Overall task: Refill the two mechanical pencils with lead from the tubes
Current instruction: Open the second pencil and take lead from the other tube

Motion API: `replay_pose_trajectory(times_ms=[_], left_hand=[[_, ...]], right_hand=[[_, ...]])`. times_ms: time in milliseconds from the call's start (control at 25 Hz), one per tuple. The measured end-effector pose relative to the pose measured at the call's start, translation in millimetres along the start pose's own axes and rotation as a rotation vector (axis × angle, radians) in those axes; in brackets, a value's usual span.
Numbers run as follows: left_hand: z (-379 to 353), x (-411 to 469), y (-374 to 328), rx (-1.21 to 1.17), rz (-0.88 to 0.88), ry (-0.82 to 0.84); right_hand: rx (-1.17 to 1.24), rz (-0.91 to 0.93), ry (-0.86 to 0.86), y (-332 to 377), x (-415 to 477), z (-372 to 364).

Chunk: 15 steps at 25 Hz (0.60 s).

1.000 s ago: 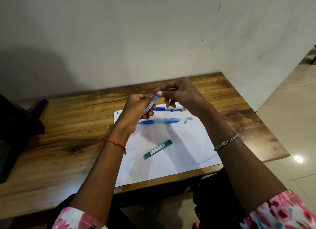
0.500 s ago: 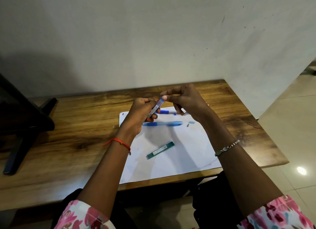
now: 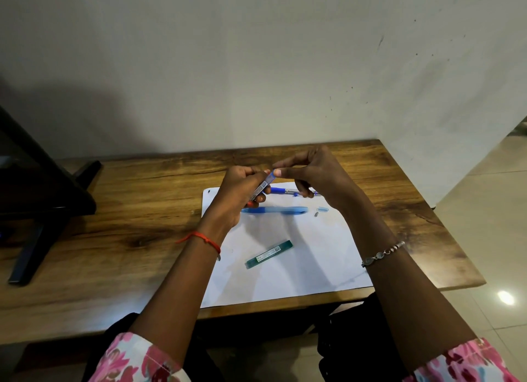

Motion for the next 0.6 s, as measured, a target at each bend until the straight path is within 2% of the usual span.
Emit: replay_pose_trajectory(times_ms=[160, 320, 440, 600], left_hand=[[0.0, -0.8, 2.1, 0.045, 0.005, 0.01], [7.1, 1.3, 1.5, 0.076, -0.015, -0.01], [15.3, 4.7, -2.6, 0.134, -0.092, -0.018], [16.7, 5.8, -3.5, 0.134, -0.108, 0.006]], right_hand=[[-0.039, -0.014, 0.055, 0.1, -1.8, -4.0], [-0.063, -0.13, 0.1, -14.5, 0.3, -5.0], [-0.22, -0.224, 0.169, -24.6, -3.8, -22.2], [-0.486, -0.343, 0.183, -38.3, -1.6, -47.8]])
Point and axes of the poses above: each hand's wrist, its own x-axis towards the middle knuckle, its own z-axis out of the back of the hand, y = z × x, the point moved 8 cm from there along x, towards the middle knuckle, and after that the axes turned 14 degrees about -z, right-handed, at the moved point
